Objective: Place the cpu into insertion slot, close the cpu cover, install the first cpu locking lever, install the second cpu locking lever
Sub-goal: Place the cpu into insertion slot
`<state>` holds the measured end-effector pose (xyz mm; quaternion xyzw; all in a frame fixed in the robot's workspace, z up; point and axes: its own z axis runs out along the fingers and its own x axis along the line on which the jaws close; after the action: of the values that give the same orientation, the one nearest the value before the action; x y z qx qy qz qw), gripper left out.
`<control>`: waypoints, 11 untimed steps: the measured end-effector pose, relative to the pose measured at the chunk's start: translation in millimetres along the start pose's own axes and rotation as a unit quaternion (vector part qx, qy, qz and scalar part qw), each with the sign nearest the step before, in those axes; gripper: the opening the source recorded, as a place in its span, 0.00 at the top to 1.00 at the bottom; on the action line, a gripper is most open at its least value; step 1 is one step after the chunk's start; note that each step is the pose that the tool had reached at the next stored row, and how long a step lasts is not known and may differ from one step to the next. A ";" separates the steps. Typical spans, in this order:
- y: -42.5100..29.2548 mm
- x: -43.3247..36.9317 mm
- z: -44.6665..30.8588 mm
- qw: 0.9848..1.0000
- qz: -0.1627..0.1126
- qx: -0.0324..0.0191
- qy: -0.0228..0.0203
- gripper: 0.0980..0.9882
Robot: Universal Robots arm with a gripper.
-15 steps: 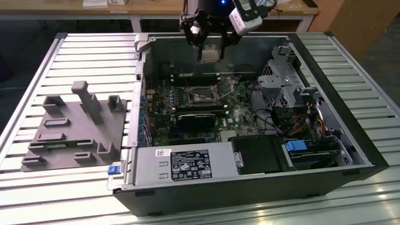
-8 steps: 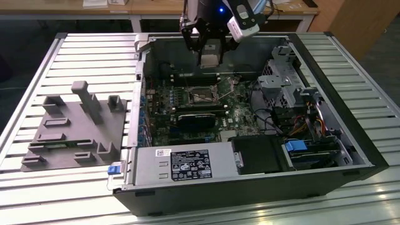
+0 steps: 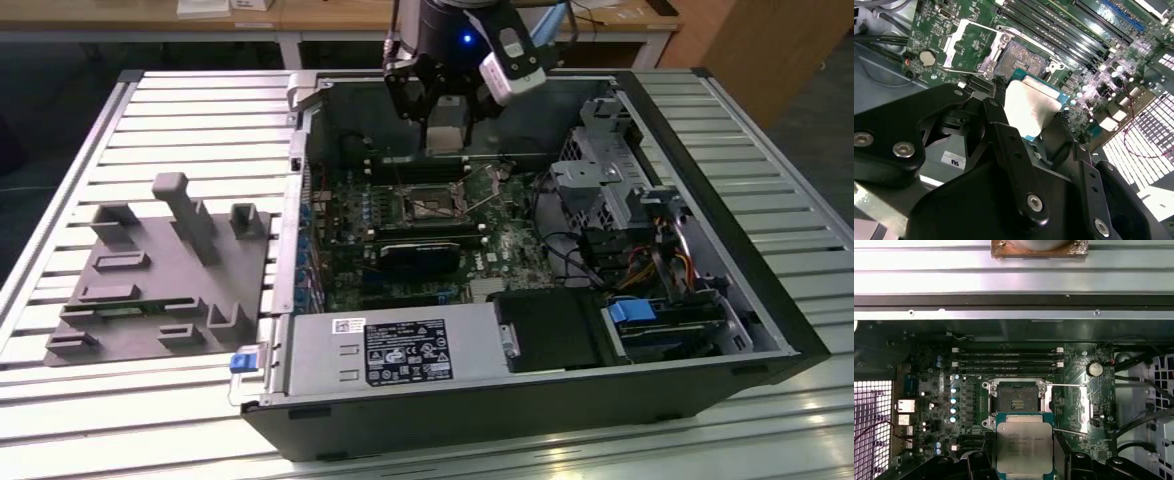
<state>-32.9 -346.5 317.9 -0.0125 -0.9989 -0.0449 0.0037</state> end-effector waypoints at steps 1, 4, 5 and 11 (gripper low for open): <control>-0.2 0.2 1.8 1.000 0.000 0.000 0.000 0.51; -0.7 0.5 7.1 1.000 0.000 0.000 0.000 0.51; -0.8 0.5 9.0 1.000 0.000 0.000 0.000 0.51; -1.8 0.5 19.8 1.000 0.000 0.000 0.000 0.51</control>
<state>-33.6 -346.5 298.0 -0.0126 -0.9989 -0.0448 0.0033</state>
